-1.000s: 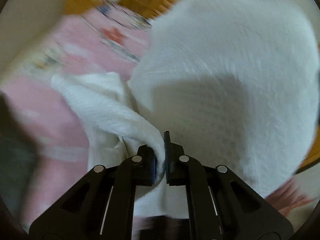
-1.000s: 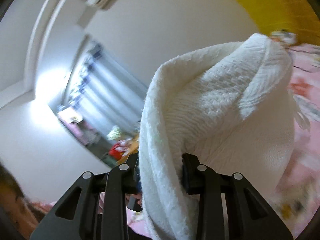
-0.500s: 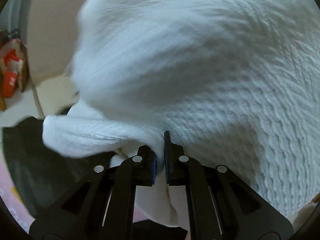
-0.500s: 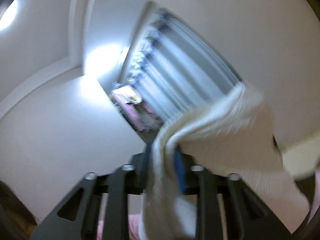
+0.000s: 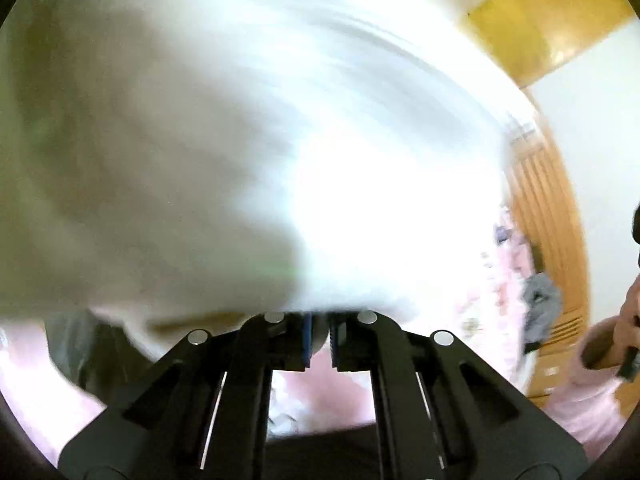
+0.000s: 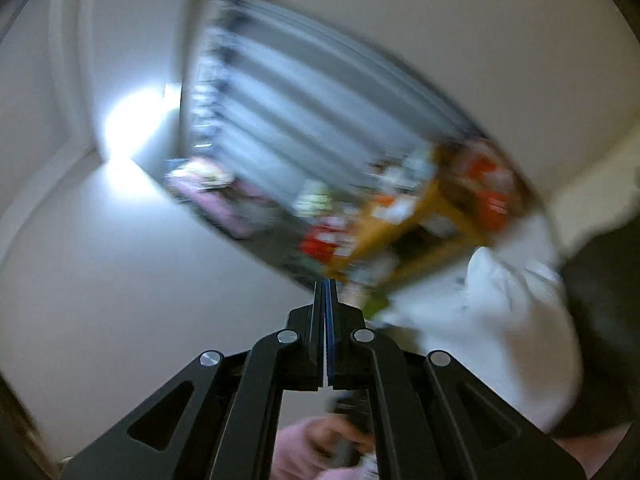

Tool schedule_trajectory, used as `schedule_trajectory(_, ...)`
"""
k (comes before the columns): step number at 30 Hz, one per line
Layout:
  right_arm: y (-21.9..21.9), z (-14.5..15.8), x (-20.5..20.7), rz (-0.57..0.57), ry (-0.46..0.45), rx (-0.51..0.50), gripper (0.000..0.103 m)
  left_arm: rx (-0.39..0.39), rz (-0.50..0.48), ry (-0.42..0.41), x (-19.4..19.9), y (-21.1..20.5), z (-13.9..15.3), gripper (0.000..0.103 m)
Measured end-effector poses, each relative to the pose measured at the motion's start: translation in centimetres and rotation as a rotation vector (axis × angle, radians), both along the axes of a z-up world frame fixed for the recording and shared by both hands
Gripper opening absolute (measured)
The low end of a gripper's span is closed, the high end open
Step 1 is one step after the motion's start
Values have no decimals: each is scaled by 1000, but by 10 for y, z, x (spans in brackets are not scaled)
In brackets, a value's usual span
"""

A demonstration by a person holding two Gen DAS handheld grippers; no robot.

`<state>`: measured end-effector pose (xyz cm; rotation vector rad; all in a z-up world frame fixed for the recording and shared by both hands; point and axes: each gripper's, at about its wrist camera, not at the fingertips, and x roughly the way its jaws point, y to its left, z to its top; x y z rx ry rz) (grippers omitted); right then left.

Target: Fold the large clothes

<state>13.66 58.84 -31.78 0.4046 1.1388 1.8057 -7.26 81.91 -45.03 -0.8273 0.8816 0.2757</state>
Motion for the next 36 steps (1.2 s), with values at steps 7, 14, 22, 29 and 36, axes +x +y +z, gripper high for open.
schedule_trajectory(7, 4, -71, 2, -55, -334, -293, 2, -29, 28, -23, 26, -5, -1, 5)
schedule_trajectory(14, 63, -120, 14, -49, -287, -409, 87, -65, 68, -27, 29, -18, -20, 6)
schedule_trajectory(22, 122, -142, -1, 62, -250, -494, 65, -106, 68, -41, 18, -5, -34, 6)
schedule_trajectory(29, 116, -118, -5, 8, -208, -360, 12, -129, 99, -58, 0, 11, -37, 6)
schedule_trajectory(36, -2, -140, 89, -359, 90, -222, 11, -58, 72, -11, 25, 7, -24, 6)
